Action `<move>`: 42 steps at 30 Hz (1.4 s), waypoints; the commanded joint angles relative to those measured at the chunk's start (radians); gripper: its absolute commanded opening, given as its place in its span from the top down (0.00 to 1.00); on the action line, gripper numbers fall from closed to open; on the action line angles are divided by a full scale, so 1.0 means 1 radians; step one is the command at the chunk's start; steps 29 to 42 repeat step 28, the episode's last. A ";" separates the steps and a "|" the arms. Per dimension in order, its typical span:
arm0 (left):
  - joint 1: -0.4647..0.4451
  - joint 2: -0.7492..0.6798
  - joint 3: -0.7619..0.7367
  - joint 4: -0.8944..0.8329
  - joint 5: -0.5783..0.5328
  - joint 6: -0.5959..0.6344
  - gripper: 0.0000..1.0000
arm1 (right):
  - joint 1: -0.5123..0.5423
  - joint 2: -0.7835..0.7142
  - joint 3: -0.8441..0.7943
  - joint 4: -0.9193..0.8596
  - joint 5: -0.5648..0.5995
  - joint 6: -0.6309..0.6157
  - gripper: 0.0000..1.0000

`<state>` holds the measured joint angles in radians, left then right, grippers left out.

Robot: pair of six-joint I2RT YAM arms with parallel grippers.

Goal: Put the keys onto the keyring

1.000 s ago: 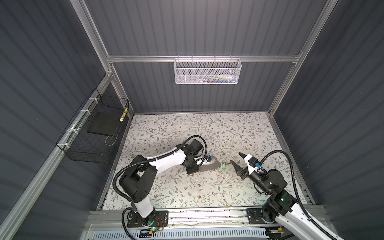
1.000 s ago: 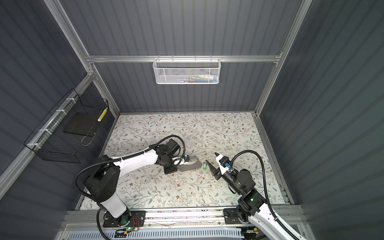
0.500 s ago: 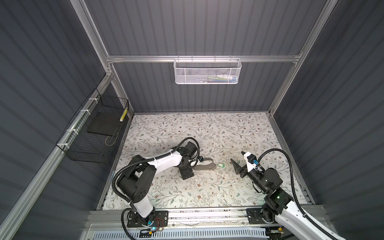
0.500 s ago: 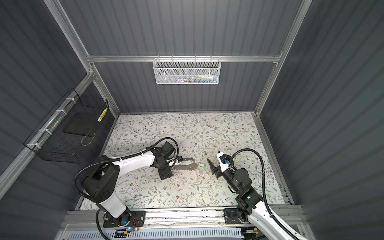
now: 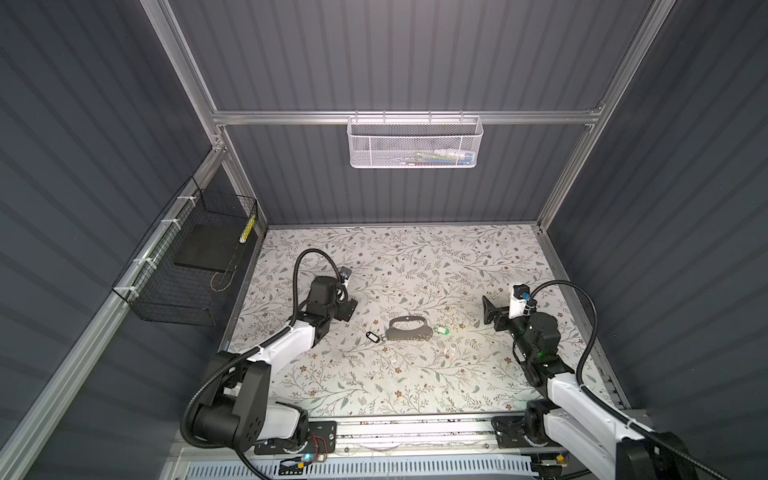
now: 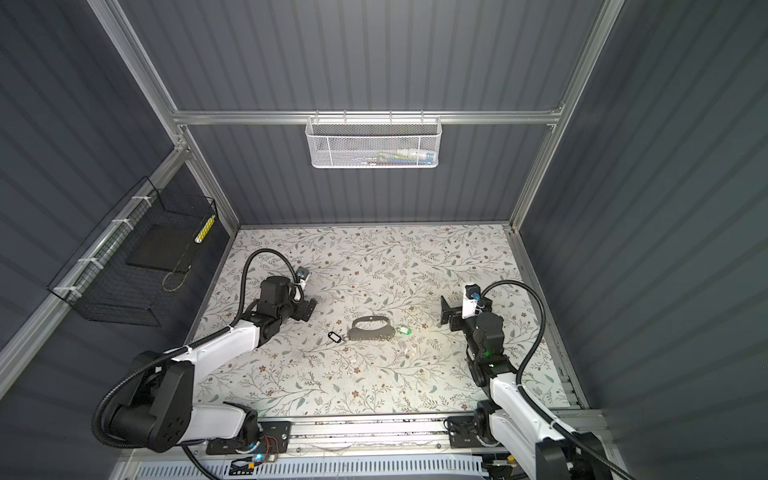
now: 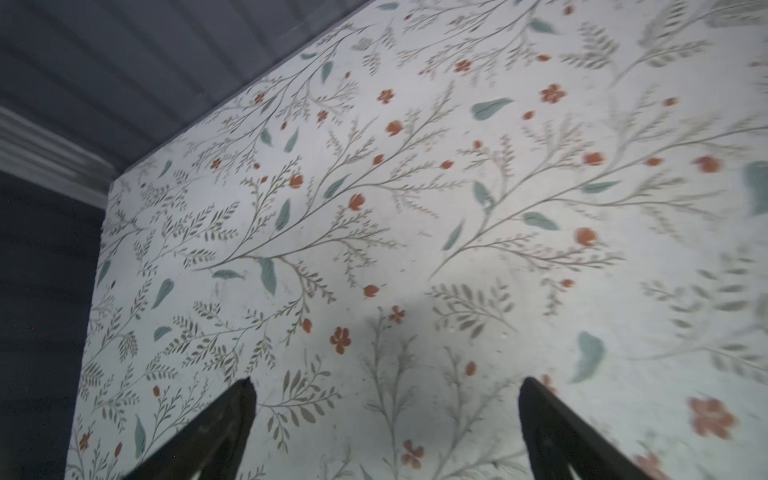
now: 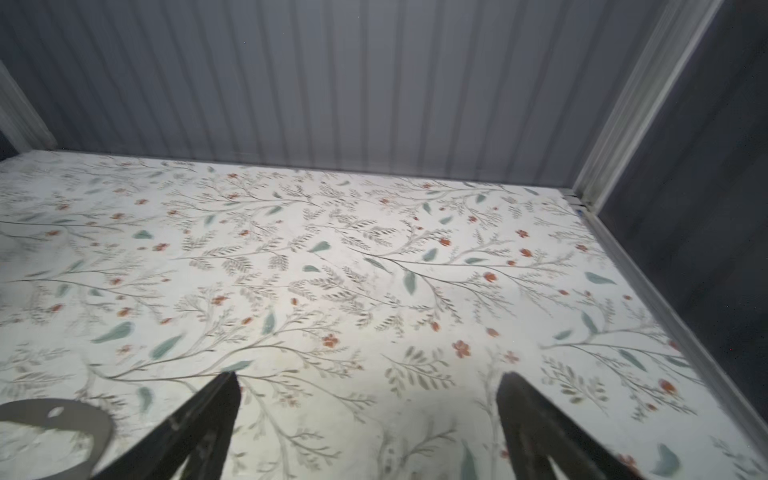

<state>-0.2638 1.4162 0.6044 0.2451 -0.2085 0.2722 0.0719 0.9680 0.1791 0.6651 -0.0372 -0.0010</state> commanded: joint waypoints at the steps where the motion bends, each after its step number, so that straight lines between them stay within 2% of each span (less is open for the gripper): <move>1: 0.099 0.063 -0.076 0.336 0.053 -0.110 0.00 | -0.128 0.139 -0.018 0.228 -0.140 0.071 0.01; 3: 0.128 0.103 -0.125 0.485 0.095 -0.144 0.00 | -0.179 0.210 -0.013 0.315 -0.219 0.064 0.01; 7: 0.144 0.212 -0.160 0.632 0.127 -0.150 0.00 | -0.202 0.329 0.029 0.361 -0.326 0.007 0.01; 9: 0.153 0.247 -0.177 0.693 0.112 -0.166 0.00 | -0.203 0.454 0.012 0.546 -0.334 0.015 0.01; 11: 0.155 0.286 -0.184 0.747 0.122 -0.160 0.00 | -0.220 0.533 0.017 0.624 -0.349 0.041 0.01; 12: 0.156 0.301 -0.184 0.775 0.097 -0.175 0.00 | -0.226 0.512 0.033 0.567 -0.353 0.042 0.01; 14: 0.174 0.290 -0.140 0.659 0.110 -0.195 0.00 | -0.226 0.471 0.099 0.368 -0.353 0.025 0.01; 15: 0.194 0.302 -0.137 0.682 0.125 -0.216 0.00 | -0.224 0.493 0.122 0.356 -0.357 0.031 0.01; 17: 0.201 0.293 -0.127 0.640 0.127 -0.221 0.00 | -0.225 0.501 0.116 0.387 -0.354 0.035 0.01; 42: 0.201 0.299 -0.127 0.651 0.126 -0.224 0.00 | -0.207 0.503 0.139 0.339 -0.334 0.017 0.01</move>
